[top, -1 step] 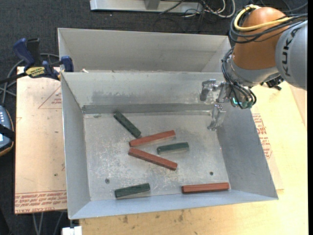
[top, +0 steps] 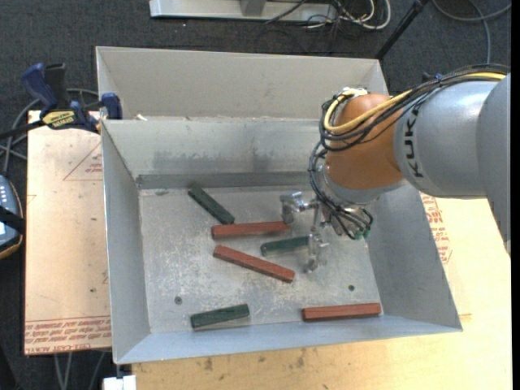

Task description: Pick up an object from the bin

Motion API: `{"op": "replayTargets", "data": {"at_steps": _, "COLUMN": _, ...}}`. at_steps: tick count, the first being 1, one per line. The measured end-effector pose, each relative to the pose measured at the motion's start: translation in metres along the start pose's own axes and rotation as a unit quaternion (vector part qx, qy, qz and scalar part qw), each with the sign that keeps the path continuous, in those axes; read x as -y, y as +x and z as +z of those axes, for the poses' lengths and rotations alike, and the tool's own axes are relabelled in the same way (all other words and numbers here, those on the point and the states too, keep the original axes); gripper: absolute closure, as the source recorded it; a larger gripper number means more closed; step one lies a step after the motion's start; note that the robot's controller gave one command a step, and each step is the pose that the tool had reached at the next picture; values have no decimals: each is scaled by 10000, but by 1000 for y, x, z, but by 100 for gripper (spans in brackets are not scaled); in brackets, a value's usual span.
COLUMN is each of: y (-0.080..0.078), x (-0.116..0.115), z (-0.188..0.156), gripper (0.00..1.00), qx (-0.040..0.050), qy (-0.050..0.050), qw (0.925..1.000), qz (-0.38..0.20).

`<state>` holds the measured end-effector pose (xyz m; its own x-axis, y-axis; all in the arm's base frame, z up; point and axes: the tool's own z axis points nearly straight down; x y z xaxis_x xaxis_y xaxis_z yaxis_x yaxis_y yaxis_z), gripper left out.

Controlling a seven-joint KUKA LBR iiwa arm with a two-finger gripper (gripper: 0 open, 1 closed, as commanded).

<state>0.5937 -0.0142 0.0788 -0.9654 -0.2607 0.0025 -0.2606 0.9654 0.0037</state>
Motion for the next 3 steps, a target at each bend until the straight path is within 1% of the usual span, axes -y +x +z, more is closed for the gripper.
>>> {"op": "replayTargets", "data": {"at_steps": 1, "y": -52, "x": -1, "z": 8, "gripper": 0, "qx": 40, "qy": 24, "qw": 9844, "qz": -1757}}
{"op": "replayTargets", "data": {"at_steps": 2, "y": -52, "x": -1, "z": 7, "gripper": 100, "qx": 36, "qy": 24, "qw": 9846, "qz": -1748}}
{"op": "replayTargets", "data": {"at_steps": 3, "y": -56, "x": -68, "z": -134, "gripper": 100, "qx": 45, "qy": 36, "qw": 8864, "qz": -4628}}
